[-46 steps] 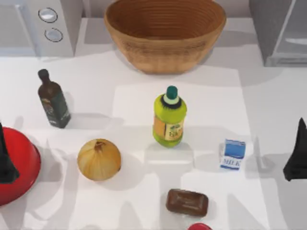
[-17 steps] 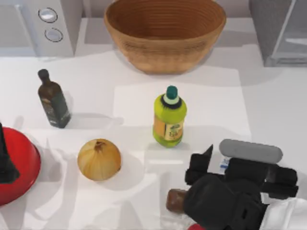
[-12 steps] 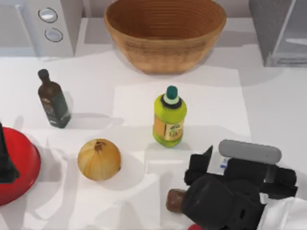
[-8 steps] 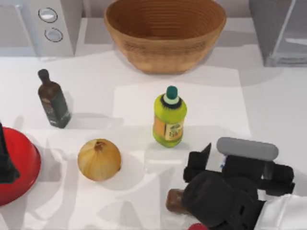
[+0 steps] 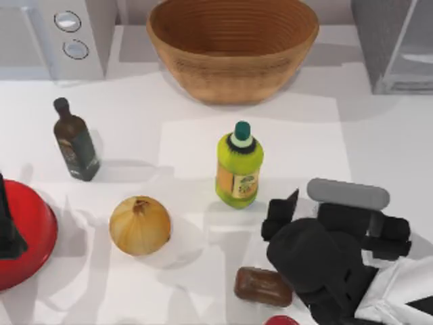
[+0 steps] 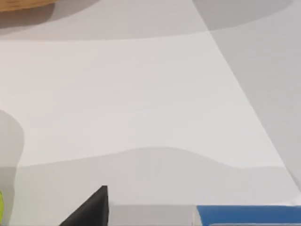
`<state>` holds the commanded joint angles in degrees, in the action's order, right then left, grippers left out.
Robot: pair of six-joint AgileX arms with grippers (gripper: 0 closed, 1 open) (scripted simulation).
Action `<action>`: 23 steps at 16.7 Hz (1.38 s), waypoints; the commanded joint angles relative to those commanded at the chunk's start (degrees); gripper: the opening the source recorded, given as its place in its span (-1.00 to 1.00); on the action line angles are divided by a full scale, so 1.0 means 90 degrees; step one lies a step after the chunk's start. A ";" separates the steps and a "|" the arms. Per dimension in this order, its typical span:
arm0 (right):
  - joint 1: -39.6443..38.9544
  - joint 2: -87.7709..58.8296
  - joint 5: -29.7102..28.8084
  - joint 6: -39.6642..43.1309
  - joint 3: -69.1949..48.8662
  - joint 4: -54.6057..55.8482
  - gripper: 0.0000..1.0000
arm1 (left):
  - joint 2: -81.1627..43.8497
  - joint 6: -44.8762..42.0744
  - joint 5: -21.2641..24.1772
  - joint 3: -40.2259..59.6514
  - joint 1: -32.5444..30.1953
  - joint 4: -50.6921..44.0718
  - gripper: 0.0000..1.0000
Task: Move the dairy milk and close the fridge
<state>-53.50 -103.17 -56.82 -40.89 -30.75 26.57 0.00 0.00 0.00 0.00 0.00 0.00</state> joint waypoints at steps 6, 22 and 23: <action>0.0000 0.0000 0.0000 0.0000 0.0000 0.0000 0.40 | 0.0000 0.0000 0.0000 0.0000 0.0000 0.0000 1.00; 0.0000 0.0000 0.0000 0.0000 0.0000 0.0000 -1.00 | 0.0000 0.0000 0.0000 0.0000 0.0000 0.0000 1.00; 0.0000 0.0000 0.0000 0.0000 0.0000 0.0000 -1.00 | 0.0000 0.0000 0.0000 0.0000 0.0000 0.0000 1.00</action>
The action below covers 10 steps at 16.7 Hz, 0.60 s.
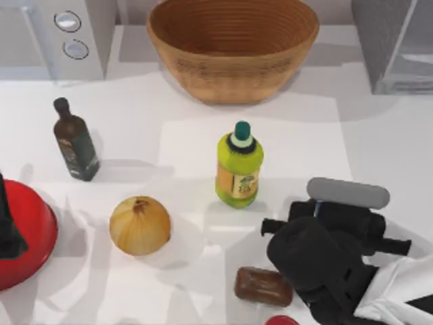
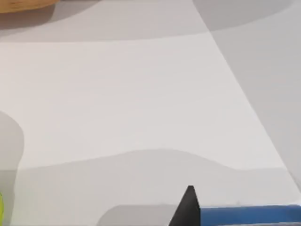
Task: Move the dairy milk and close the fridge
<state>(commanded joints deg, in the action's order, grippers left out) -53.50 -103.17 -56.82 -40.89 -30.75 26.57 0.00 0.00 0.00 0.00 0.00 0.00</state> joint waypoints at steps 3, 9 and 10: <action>-0.0038 0.0123 -0.0004 0.0014 -0.0051 -0.0110 -1.00 | 0.0000 0.0000 0.0000 0.0000 0.0000 0.0000 1.00; -0.0010 0.0833 0.0010 0.0005 -0.0239 -0.1023 -1.00 | 0.0000 0.0000 0.0000 0.0000 0.0000 0.0000 1.00; -0.0010 0.0833 0.0010 0.0005 -0.0239 -0.1023 -1.00 | 0.0000 0.0000 0.0000 0.0000 0.0000 0.0000 1.00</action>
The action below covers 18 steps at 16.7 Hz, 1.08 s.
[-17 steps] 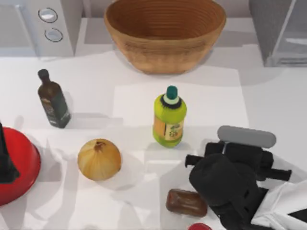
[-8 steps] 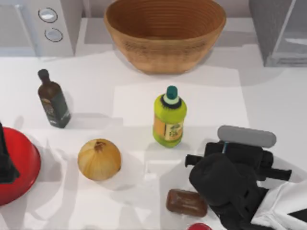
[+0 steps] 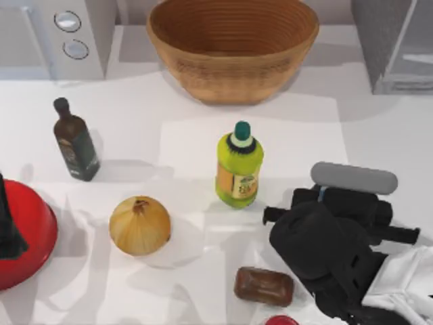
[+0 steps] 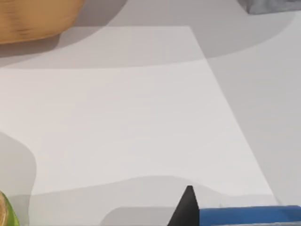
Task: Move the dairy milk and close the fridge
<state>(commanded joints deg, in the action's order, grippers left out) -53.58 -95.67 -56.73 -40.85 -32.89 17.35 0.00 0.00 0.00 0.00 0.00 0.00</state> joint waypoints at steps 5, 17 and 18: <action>0.0196 0.0019 0.0211 0.0175 0.0032 0.0228 -1.00 | 0.0000 0.0000 0.0000 0.0000 0.0000 0.0000 1.00; 0.4601 0.0725 0.4793 0.3438 0.0846 0.4095 -1.00 | 0.0000 0.0000 0.0000 0.0000 0.0000 0.0000 1.00; 0.4973 0.0809 0.5165 0.3704 0.0930 0.4390 -1.00 | 0.0000 0.0000 0.0000 0.0000 0.0000 0.0000 1.00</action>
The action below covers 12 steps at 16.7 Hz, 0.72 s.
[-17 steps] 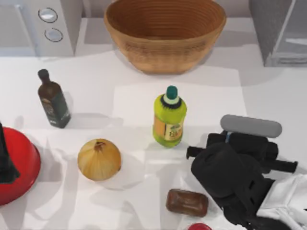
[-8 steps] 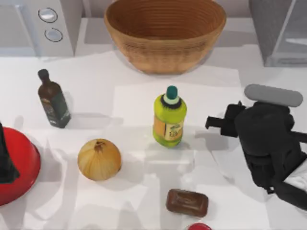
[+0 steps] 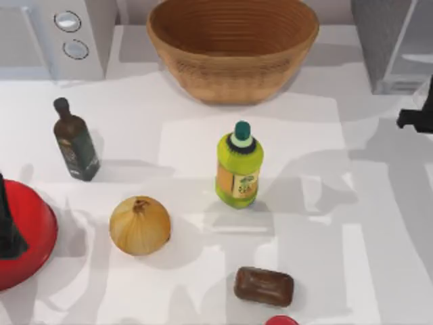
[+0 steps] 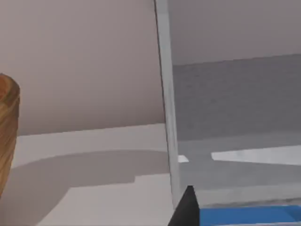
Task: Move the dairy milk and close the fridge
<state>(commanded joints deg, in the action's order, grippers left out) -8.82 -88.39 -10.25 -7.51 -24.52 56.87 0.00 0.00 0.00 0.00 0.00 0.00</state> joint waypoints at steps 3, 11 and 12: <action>0.0731 0.0194 0.0731 0.0593 0.0193 0.0632 -1.00 | 0.0000 0.0000 0.0000 0.0000 0.0000 0.0000 1.00; 0.0879 0.0151 0.0887 0.0727 0.0126 0.0704 -1.00 | 0.0000 0.0000 0.0000 0.0000 0.0000 0.0000 1.00; 0.0901 0.0045 0.0917 0.0741 -0.0020 0.0612 -1.00 | 0.0000 0.0000 0.0000 0.0000 0.0000 0.0000 1.00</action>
<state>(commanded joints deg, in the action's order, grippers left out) -0.71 -87.98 -1.99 -0.84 -24.70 62.37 0.00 0.00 0.00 0.00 0.00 0.00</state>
